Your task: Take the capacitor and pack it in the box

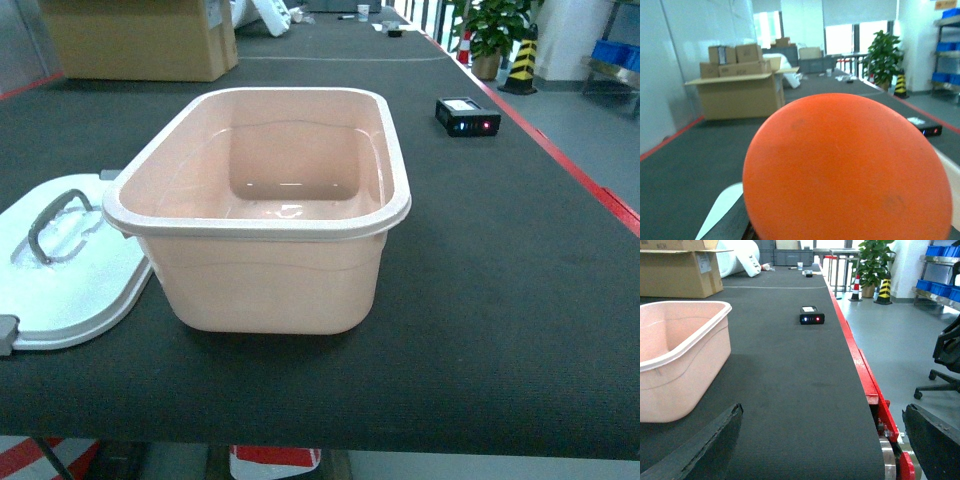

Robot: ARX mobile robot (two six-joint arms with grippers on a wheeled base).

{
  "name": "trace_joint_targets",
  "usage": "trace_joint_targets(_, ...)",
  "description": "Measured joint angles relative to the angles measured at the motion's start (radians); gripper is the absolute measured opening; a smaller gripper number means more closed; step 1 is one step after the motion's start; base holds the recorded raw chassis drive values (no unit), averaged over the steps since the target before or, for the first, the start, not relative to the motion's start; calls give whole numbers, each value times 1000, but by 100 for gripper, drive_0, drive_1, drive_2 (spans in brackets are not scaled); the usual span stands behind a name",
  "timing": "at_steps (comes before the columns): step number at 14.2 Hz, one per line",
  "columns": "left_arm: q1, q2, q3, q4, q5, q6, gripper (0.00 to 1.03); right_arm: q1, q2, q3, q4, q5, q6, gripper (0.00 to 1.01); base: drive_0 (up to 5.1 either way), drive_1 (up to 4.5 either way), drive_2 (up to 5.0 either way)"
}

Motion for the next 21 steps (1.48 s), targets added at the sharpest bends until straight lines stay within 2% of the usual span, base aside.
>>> trace_joint_targets(1,-23,145,113,33,0,-8,44,0,0,0,0,0,0,98,0,0,0)
trace_joint_targets(2,-39,285,220,6,-2,-23,44,0,0,0,0,0,0,98,0,0,0)
trace_joint_targets(4,-58,624,480,-97,1,-98,44,0,0,0,0,0,0,98,0,0,0)
trace_joint_targets(6,-72,819,676,-140,-9,-148,46,0,0,0,0,0,0,98,0,0,0)
trace_joint_targets(7,-78,870,725,-108,-33,-147,57,0,0,0,0,0,0,98,0,0,0)
trace_joint_targets(10,-83,875,731,-105,-41,-147,96,0,0,0,0,0,0,98,0,0,0)
trace_joint_targets(11,-80,875,731,-101,-41,-146,98,0,0,0,0,0,0,98,0,0,0)
trace_joint_targets(12,-61,858,694,-26,-17,-135,98,0,0,0,0,0,0,98,0,0,0)
trace_joint_targets(13,-30,789,608,-11,3,-132,98,0,0,0,-1,0,0,98,0,0,0)
trace_joint_targets(14,33,701,537,-5,29,-132,98,0,0,0,0,0,0,98,0,0,0)
trace_joint_targets(16,223,582,447,58,72,-95,98,0,0,0,-1,0,0,98,0,0,0)
trace_joint_targets(18,261,582,431,67,83,-81,98,0,0,0,0,0,0,98,0,0,0)
trace_joint_targets(21,348,620,396,72,126,-69,98,0,0,0,0,0,0,98,0,0,0)
